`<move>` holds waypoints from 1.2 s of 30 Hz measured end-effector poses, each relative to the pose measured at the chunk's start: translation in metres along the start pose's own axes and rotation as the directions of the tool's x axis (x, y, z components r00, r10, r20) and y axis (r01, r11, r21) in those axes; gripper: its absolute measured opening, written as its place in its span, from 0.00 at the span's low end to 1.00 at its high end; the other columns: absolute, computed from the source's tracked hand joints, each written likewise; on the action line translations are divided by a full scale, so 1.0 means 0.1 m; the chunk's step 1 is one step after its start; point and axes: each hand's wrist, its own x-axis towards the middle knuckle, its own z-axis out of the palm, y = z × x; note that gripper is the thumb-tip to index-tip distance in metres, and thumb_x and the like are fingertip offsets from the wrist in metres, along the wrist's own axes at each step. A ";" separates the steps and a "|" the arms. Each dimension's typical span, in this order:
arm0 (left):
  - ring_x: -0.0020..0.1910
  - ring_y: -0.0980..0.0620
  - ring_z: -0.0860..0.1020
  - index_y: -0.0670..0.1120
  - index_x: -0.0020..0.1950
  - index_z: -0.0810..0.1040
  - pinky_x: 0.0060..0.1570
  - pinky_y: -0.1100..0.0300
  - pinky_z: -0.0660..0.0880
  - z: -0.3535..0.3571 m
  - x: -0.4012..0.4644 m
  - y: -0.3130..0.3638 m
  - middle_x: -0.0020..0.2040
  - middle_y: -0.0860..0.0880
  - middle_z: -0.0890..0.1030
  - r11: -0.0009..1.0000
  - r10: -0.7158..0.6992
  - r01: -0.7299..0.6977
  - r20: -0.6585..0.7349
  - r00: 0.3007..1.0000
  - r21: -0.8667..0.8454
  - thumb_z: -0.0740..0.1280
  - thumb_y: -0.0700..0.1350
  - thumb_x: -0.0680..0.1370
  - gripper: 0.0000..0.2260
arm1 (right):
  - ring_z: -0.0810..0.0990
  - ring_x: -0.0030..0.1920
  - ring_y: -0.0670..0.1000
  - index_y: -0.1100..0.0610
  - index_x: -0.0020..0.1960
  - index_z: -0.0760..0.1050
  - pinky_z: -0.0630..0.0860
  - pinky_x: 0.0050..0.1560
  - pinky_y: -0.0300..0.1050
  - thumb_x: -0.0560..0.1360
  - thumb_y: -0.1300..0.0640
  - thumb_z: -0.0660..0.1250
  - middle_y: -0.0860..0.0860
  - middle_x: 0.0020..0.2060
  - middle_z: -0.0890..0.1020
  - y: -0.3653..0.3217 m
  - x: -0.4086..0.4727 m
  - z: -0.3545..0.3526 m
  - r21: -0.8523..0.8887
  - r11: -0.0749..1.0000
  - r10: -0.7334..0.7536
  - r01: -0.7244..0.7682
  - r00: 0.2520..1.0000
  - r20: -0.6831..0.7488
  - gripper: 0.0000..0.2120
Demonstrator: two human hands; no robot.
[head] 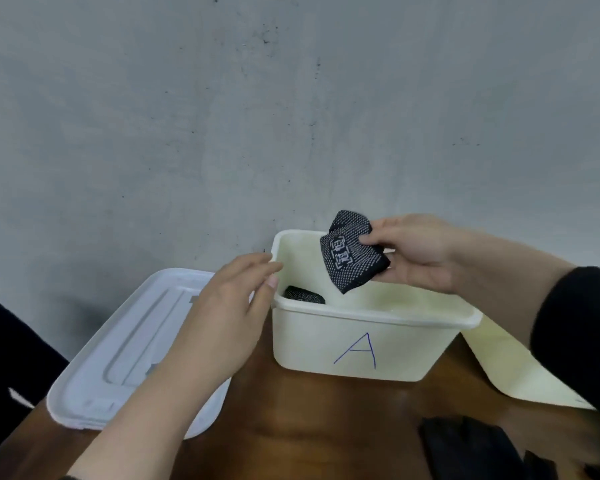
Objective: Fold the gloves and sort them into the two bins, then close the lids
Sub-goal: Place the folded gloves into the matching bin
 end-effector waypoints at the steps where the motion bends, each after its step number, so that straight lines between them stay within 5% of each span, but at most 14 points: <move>1: 0.67 0.69 0.66 0.56 0.68 0.78 0.61 0.81 0.56 0.03 0.03 -0.03 0.69 0.64 0.72 1.000 0.003 -0.004 0.035 0.999 0.009 0.58 0.52 0.83 0.16 | 0.83 0.48 0.58 0.62 0.62 0.75 0.85 0.43 0.55 0.81 0.70 0.62 0.63 0.56 0.82 0.07 0.10 0.05 -0.019 0.999 0.036 -0.036 0.999 -0.004 0.12; 8: 0.69 0.71 0.64 0.58 0.67 0.78 0.63 0.82 0.55 0.04 0.12 -0.13 0.70 0.68 0.71 1.000 -0.001 0.001 0.090 0.996 -0.002 0.59 0.56 0.81 0.17 | 0.82 0.50 0.60 0.65 0.61 0.75 0.81 0.49 0.61 0.81 0.68 0.63 0.62 0.56 0.80 0.48 0.71 0.34 -0.110 0.970 0.221 -0.218 0.975 0.020 0.09; 10: 0.69 0.70 0.65 0.59 0.67 0.78 0.64 0.78 0.57 0.03 0.13 -0.14 0.70 0.68 0.71 1.000 0.003 -0.004 0.103 0.995 0.012 0.59 0.57 0.80 0.18 | 0.82 0.50 0.59 0.66 0.61 0.76 0.82 0.51 0.58 0.81 0.60 0.67 0.60 0.57 0.81 0.53 0.83 0.39 -0.359 0.903 0.249 -0.234 0.968 -0.003 0.11; 11: 0.70 0.70 0.65 0.59 0.67 0.78 0.65 0.77 0.57 0.02 0.14 -0.14 0.70 0.68 0.70 1.000 0.004 -0.005 0.109 0.994 0.013 0.59 0.58 0.80 0.18 | 0.83 0.49 0.59 0.65 0.60 0.76 0.82 0.52 0.56 0.81 0.54 0.69 0.59 0.55 0.82 0.55 0.88 0.39 -0.614 0.766 0.223 -0.187 0.975 -0.019 0.15; 13: 0.70 0.70 0.65 0.60 0.67 0.78 0.64 0.79 0.57 0.01 0.15 -0.14 0.70 0.69 0.71 1.000 0.009 -0.009 0.114 0.993 0.005 0.58 0.59 0.79 0.19 | 0.84 0.51 0.60 0.62 0.59 0.78 0.80 0.53 0.49 0.79 0.46 0.69 0.59 0.52 0.83 0.56 0.96 0.37 -0.973 0.231 0.046 0.001 0.999 0.012 0.20; 14: 0.70 0.70 0.65 0.60 0.67 0.78 0.63 0.80 0.57 0.00 0.15 -0.13 0.69 0.69 0.71 1.000 0.011 -0.012 0.113 0.993 0.005 0.58 0.60 0.78 0.19 | 0.83 0.52 0.59 0.61 0.58 0.78 0.78 0.53 0.48 0.79 0.45 0.68 0.57 0.52 0.84 0.52 0.97 0.38 -0.995 0.017 -0.064 0.102 0.993 0.100 0.19; 15: 0.69 0.70 0.65 0.60 0.67 0.78 0.63 0.81 0.56 0.00 0.16 -0.13 0.69 0.69 0.71 1.000 0.015 -0.017 0.112 0.994 0.010 0.58 0.60 0.78 0.20 | 0.81 0.53 0.56 0.58 0.58 0.79 0.76 0.53 0.47 0.80 0.46 0.68 0.54 0.51 0.84 0.50 0.97 0.40 -0.981 -0.045 -0.127 0.188 0.973 0.192 0.16; 18: 0.68 0.69 0.66 0.60 0.66 0.78 0.61 0.81 0.58 -0.01 0.16 -0.11 0.68 0.68 0.72 0.999 0.028 -0.031 0.115 0.993 0.031 0.59 0.59 0.78 0.19 | 0.78 0.52 0.47 0.52 0.61 0.81 0.71 0.51 0.42 0.80 0.50 0.68 0.43 0.50 0.80 0.44 0.95 0.42 -0.902 0.028 -0.008 0.431 0.902 0.431 0.11; 23: 0.58 0.67 0.72 0.57 0.65 0.80 0.55 0.82 0.61 -0.01 0.15 -0.10 0.67 0.67 0.73 1.000 0.018 -0.020 0.120 0.993 0.015 0.62 0.56 0.79 0.16 | 0.77 0.62 0.51 0.51 0.71 0.75 0.70 0.57 0.42 0.83 0.52 0.63 0.48 0.62 0.80 0.49 0.96 0.37 -0.888 -0.079 0.151 0.454 0.886 0.439 0.17; 26: 0.65 0.68 0.67 0.55 0.66 0.80 0.58 0.83 0.56 0.00 0.15 -0.10 0.69 0.64 0.74 0.999 0.038 -0.041 0.105 0.994 0.027 0.63 0.53 0.81 0.15 | 0.77 0.64 0.50 0.53 0.71 0.74 0.69 0.61 0.39 0.84 0.53 0.63 0.49 0.66 0.79 0.31 0.84 0.32 -0.909 0.018 0.018 0.416 0.909 0.417 0.17; 30: 0.67 0.61 0.71 0.52 0.65 0.81 0.64 0.74 0.61 0.02 0.11 0.00 0.68 0.58 0.76 0.994 0.073 -0.075 0.037 0.997 0.082 0.62 0.54 0.81 0.16 | 0.78 0.56 0.46 0.53 0.66 0.78 0.66 0.51 0.33 0.84 0.51 0.62 0.48 0.60 0.82 -0.03 0.35 0.17 -0.922 0.064 -0.297 0.381 0.890 0.346 0.14; 34: 0.53 0.54 0.77 0.45 0.53 0.83 0.56 0.66 0.70 0.11 -0.06 0.34 0.52 0.53 0.81 0.966 0.253 -0.258 -0.238 0.938 0.009 0.62 0.48 0.81 0.12 | 0.81 0.47 0.48 0.51 0.52 0.82 0.77 0.52 0.42 0.83 0.49 0.61 0.46 0.46 0.85 -0.16 -0.45 -0.09 -0.866 0.287 -0.632 0.409 0.760 0.150 0.12; 36: 0.49 0.55 0.76 0.44 0.49 0.82 0.52 0.67 0.70 0.26 -0.26 0.58 0.47 0.54 0.80 0.947 0.282 -0.312 -0.279 0.918 -0.069 0.62 0.46 0.81 0.10 | 0.80 0.41 0.40 0.51 0.47 0.82 0.73 0.41 0.31 0.83 0.52 0.62 0.44 0.42 0.85 -0.01 -0.91 -0.24 -0.828 0.360 -0.703 0.429 0.709 0.061 0.11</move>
